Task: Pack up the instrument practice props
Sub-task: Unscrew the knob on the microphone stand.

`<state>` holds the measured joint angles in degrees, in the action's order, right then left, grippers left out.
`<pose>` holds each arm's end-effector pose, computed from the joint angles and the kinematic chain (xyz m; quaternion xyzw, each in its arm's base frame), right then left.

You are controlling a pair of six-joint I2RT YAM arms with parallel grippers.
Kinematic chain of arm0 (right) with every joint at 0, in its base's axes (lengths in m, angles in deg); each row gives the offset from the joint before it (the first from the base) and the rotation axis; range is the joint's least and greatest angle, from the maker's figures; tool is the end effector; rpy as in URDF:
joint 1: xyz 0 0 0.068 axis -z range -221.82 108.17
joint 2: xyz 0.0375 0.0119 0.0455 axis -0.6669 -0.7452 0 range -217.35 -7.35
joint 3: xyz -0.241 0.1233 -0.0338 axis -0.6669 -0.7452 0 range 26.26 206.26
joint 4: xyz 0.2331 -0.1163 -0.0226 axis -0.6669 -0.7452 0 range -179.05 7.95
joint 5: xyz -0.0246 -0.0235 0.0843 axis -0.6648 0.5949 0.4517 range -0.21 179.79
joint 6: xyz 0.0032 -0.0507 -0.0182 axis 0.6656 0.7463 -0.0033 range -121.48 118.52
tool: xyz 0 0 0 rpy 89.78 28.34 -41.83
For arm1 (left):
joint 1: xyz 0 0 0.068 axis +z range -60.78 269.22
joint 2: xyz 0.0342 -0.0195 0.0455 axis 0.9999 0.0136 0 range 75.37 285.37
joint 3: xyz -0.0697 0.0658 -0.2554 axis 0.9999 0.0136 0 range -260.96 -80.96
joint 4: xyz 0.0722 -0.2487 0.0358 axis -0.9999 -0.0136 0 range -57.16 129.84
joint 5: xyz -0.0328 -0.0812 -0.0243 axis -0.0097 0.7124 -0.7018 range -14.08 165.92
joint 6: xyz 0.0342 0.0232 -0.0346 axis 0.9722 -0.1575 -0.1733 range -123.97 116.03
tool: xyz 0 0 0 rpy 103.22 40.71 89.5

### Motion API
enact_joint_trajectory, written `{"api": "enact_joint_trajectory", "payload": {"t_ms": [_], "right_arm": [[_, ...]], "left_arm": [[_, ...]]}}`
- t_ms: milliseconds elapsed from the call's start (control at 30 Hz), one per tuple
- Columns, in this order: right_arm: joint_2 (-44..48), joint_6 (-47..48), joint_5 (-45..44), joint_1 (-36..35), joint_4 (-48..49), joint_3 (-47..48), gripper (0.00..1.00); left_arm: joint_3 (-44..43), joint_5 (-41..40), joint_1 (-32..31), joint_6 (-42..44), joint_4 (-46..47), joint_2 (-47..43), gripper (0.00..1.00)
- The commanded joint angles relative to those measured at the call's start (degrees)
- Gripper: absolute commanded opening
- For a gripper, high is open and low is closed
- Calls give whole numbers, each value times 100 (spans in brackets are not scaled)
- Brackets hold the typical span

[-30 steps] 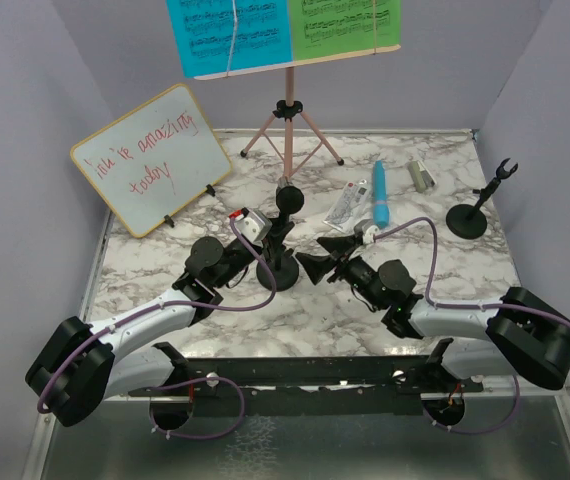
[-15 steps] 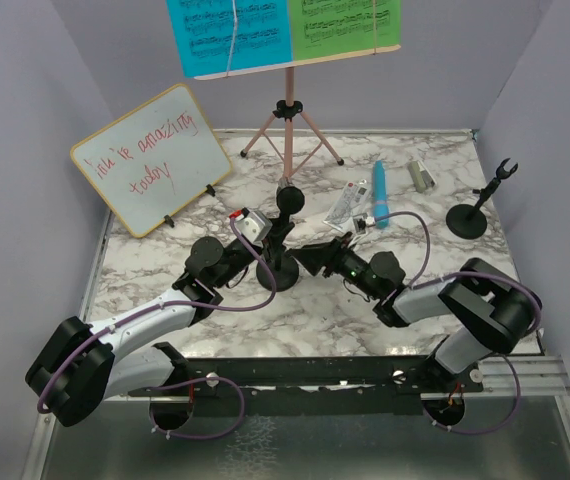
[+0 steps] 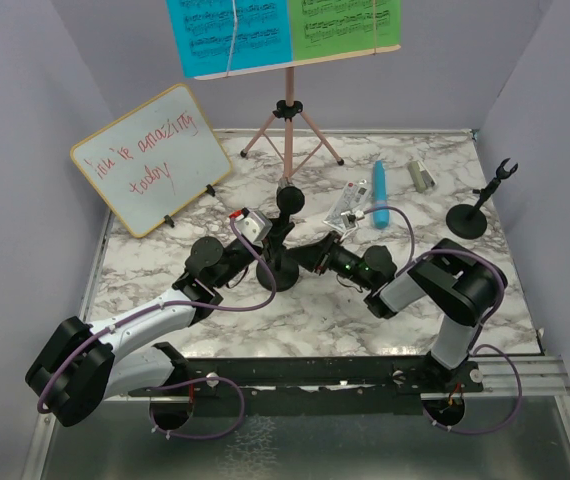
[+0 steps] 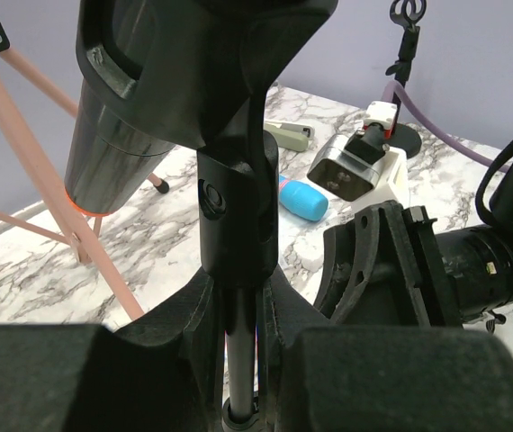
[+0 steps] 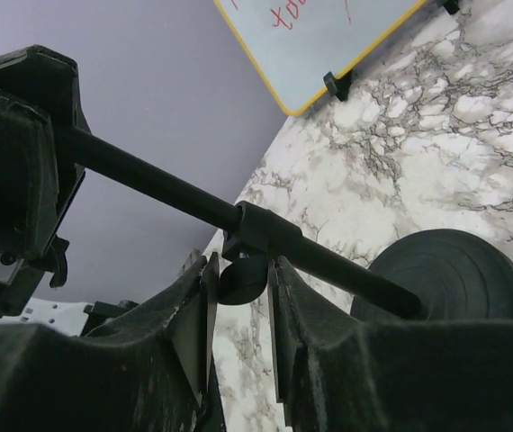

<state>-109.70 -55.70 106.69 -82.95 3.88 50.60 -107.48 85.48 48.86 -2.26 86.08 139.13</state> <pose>0.2141 0.2005 0.1590 -0.0361 0.6578 0.6166 0.4311 0.1808 -0.1614 0.2668 0.2915 0.5813 -0.3019 0.6972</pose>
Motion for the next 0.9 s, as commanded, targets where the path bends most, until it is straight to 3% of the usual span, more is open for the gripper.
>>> {"api": "enact_joint_trajectory", "payload": {"t_ms": [0,167,300,467,600,733,867], "right_arm": [[-195,-185,406,84,504,141,28],[-91,151,599,120,235,157,9],[425,1273,826,122,-1067,319,1],[1423,3707,738,101,-3780,814,1],[1966,5763,422,-4,-5145,1018,1],[2224,7577,-60,-284,-5679,917,1],[2201,9290,-1116,-844,-5634,690,0]], "left_arm": [[87,206,-68,-74,-140,-83,0],[86,209,-62,-60,-140,-75,0],[86,224,-65,-68,-141,-76,0],[78,257,-69,-78,-137,-80,0],[55,316,-63,-92,-133,-52,0],[21,405,-69,-111,-133,19,0],[-2,459,-68,-118,-133,64,0]]}}
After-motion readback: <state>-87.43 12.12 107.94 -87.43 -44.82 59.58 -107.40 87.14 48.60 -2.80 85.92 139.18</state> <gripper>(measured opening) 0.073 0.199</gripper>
